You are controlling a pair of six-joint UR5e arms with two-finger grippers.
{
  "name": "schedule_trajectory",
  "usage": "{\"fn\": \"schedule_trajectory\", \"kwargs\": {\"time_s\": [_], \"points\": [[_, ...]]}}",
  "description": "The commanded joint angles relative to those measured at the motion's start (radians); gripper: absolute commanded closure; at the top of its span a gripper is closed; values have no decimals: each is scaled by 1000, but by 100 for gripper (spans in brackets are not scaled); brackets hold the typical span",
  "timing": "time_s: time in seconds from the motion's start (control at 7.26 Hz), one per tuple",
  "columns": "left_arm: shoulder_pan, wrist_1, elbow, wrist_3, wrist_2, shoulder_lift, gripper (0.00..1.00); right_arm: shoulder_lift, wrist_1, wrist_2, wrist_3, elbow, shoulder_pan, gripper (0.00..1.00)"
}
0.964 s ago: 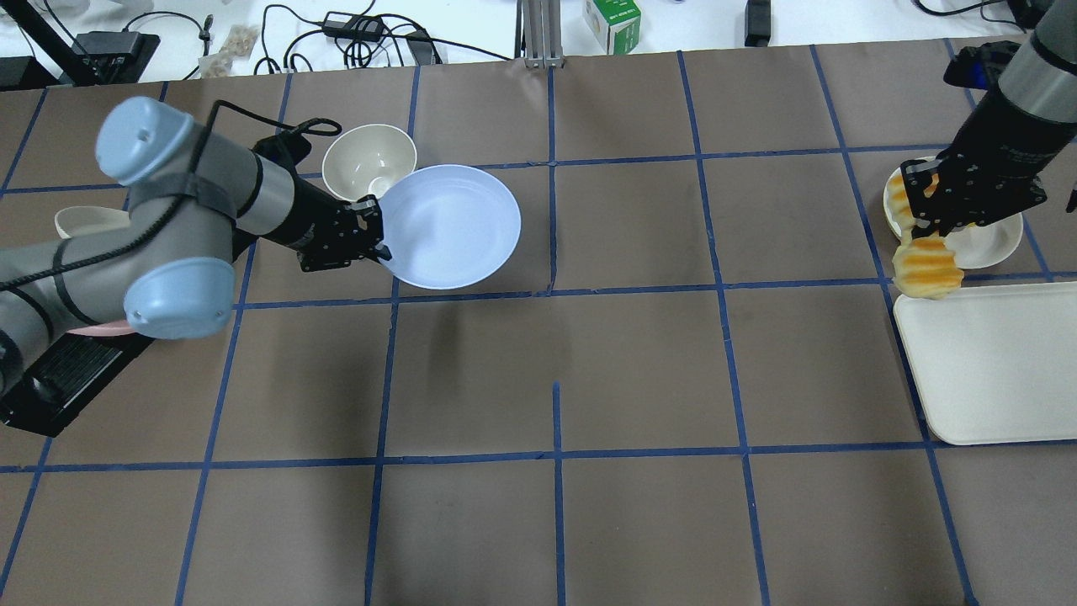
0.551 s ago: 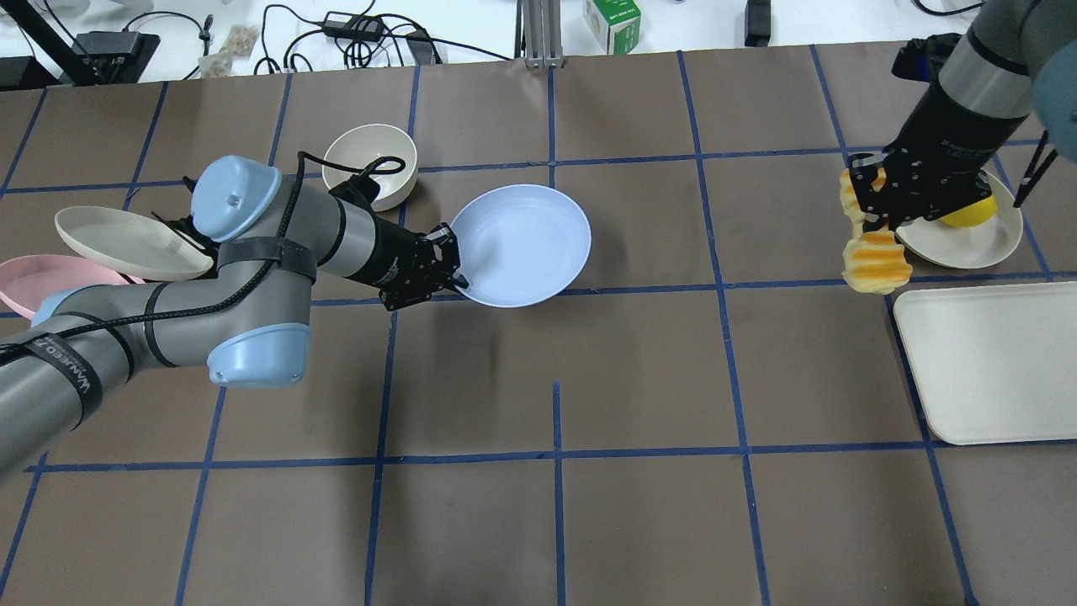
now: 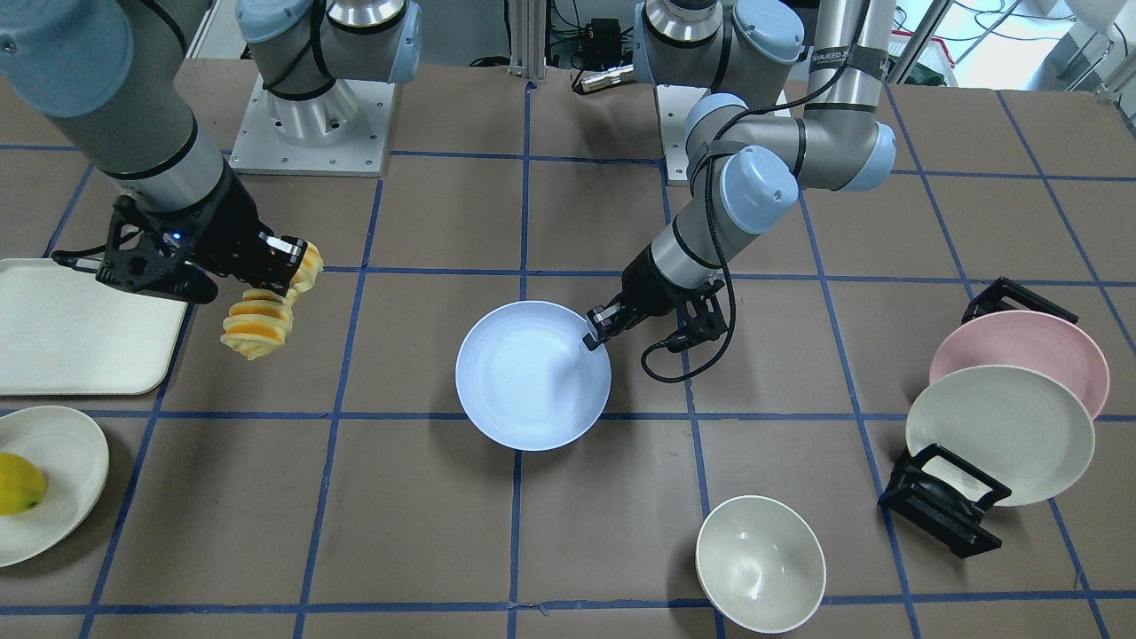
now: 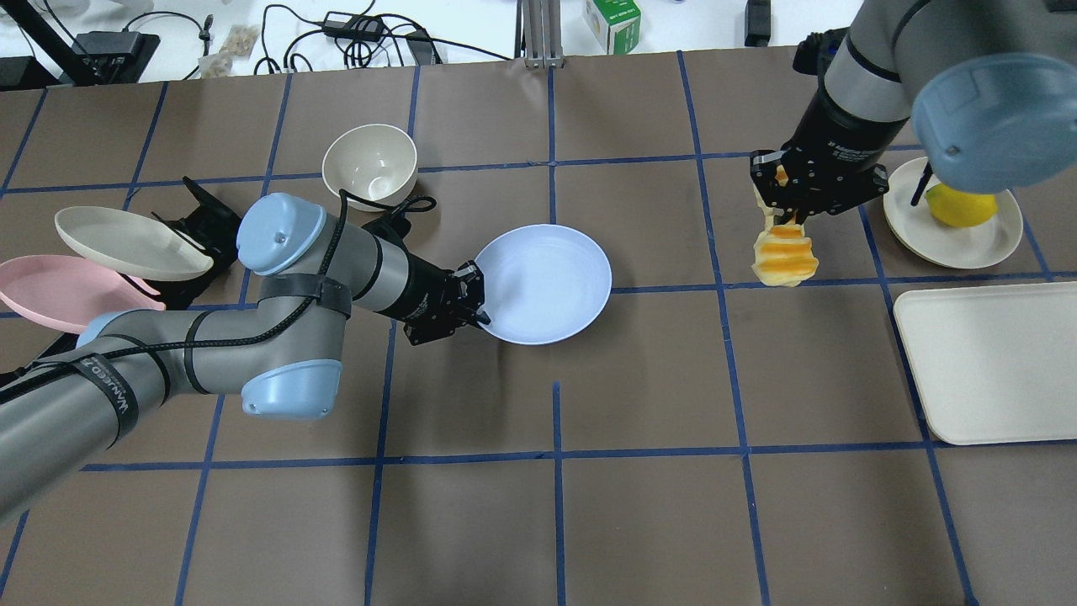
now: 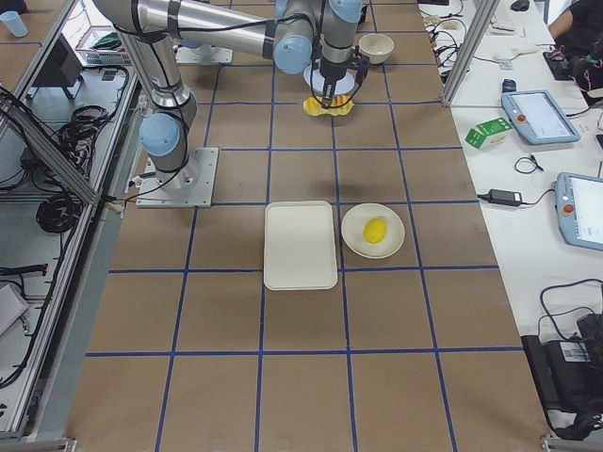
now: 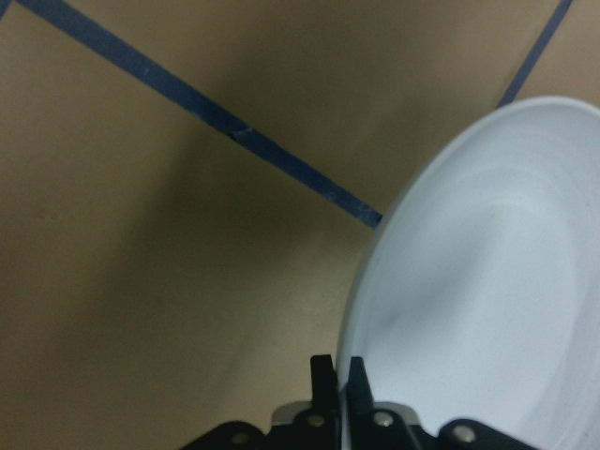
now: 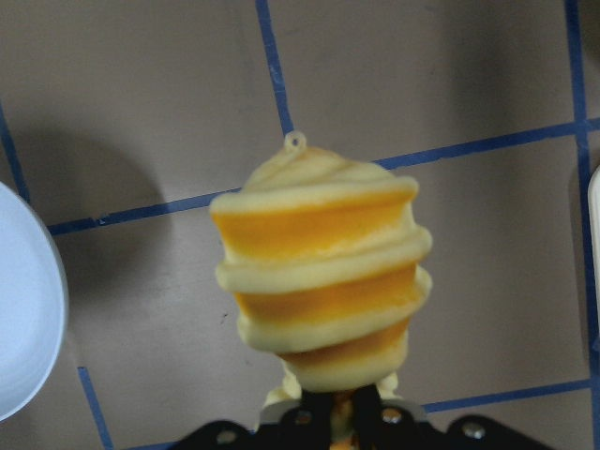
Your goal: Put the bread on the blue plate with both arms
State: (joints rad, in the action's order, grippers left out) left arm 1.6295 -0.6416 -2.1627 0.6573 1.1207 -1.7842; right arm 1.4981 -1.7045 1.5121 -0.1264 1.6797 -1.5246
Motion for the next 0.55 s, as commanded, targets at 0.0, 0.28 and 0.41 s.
{"fn": "schedule_trajectory", "kwargs": {"time_s": [0.0,0.28,0.41], "points": [[44,16,-8,4,46,-30,100,-15,-11,-18,-22,0,-49,100],[67,22,-8,1,126,-50,31,-47,-78,-18,-106,-3,-124,100],[58,23,15,-19,137,-47,0,-65,-95,-20,-131,-11,-152,100]]}}
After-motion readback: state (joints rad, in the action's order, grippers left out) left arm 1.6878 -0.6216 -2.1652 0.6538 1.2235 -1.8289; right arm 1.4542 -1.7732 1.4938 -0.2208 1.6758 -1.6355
